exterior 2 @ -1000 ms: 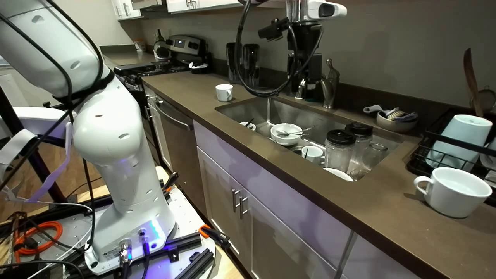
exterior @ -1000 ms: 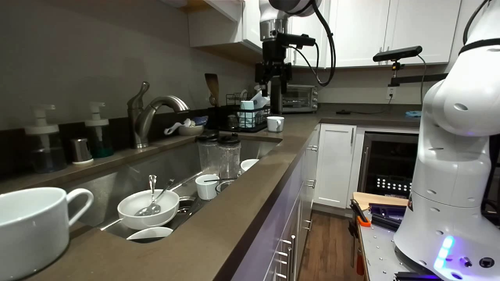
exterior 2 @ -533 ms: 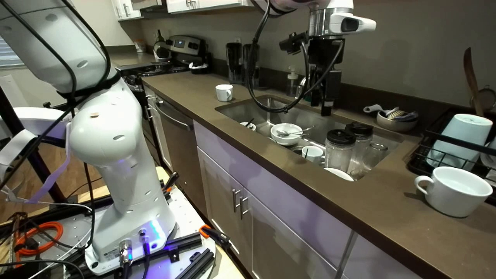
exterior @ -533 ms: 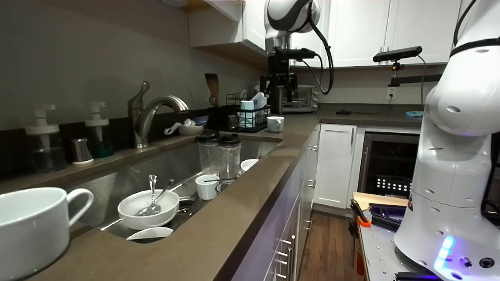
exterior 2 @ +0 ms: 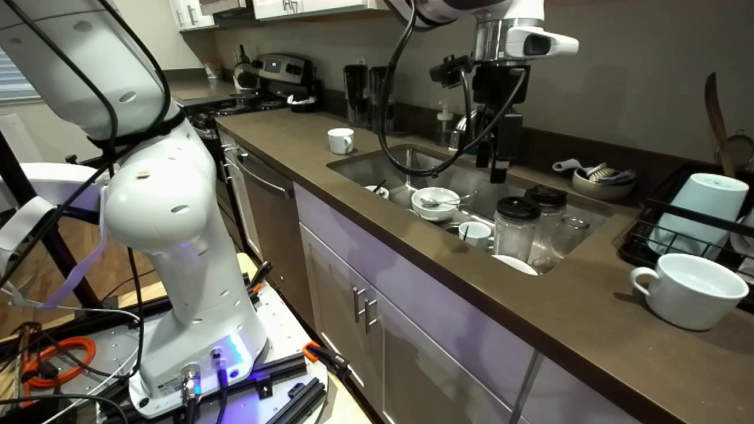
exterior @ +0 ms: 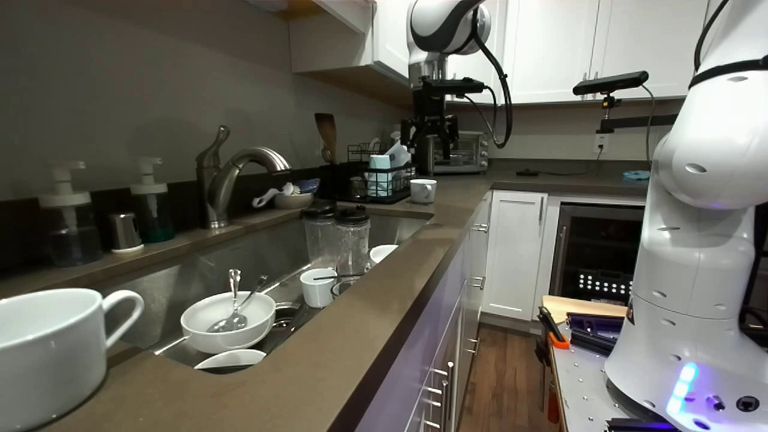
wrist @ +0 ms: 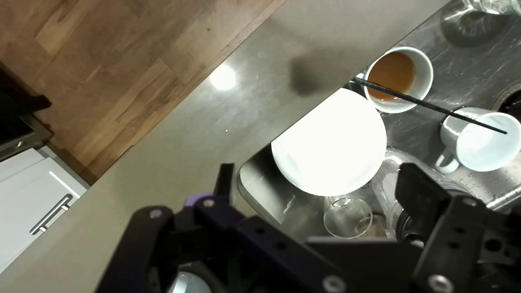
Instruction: Pick up the white mug on the right side of the counter, pour the liquid out of the mug into the sink, place the mug on the left side of the counter
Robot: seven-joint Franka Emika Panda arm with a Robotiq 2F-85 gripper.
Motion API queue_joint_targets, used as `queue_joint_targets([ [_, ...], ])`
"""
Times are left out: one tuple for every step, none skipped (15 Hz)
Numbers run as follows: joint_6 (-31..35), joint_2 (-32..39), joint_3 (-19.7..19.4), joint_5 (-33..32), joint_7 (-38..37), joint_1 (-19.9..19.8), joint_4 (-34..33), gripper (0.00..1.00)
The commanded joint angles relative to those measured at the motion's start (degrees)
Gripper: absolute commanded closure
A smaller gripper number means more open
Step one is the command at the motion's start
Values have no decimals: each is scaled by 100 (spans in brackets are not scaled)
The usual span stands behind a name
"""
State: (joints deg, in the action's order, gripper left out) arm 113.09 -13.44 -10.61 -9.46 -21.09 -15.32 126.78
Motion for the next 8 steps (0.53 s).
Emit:
queue_joint_targets([
  [9, 88, 1, -31, -62, -13, -61, 0],
  [37, 156, -13, -44, -99, -31, -99, 0],
  [26, 250, -38, -44, -154, -60, -176, 0],
  [19, 308, -66, -21, -160, -73, -223, 0],
  [7, 405, -125, 25, -163, -98, -311, 0],
  [23, 482, -175, 26, -192, -118, -382, 0],
  [-9, 593, -244, 73, -207, -139, -516, 0],
  [40, 705, -315, 94, -254, -166, -633, 0],
])
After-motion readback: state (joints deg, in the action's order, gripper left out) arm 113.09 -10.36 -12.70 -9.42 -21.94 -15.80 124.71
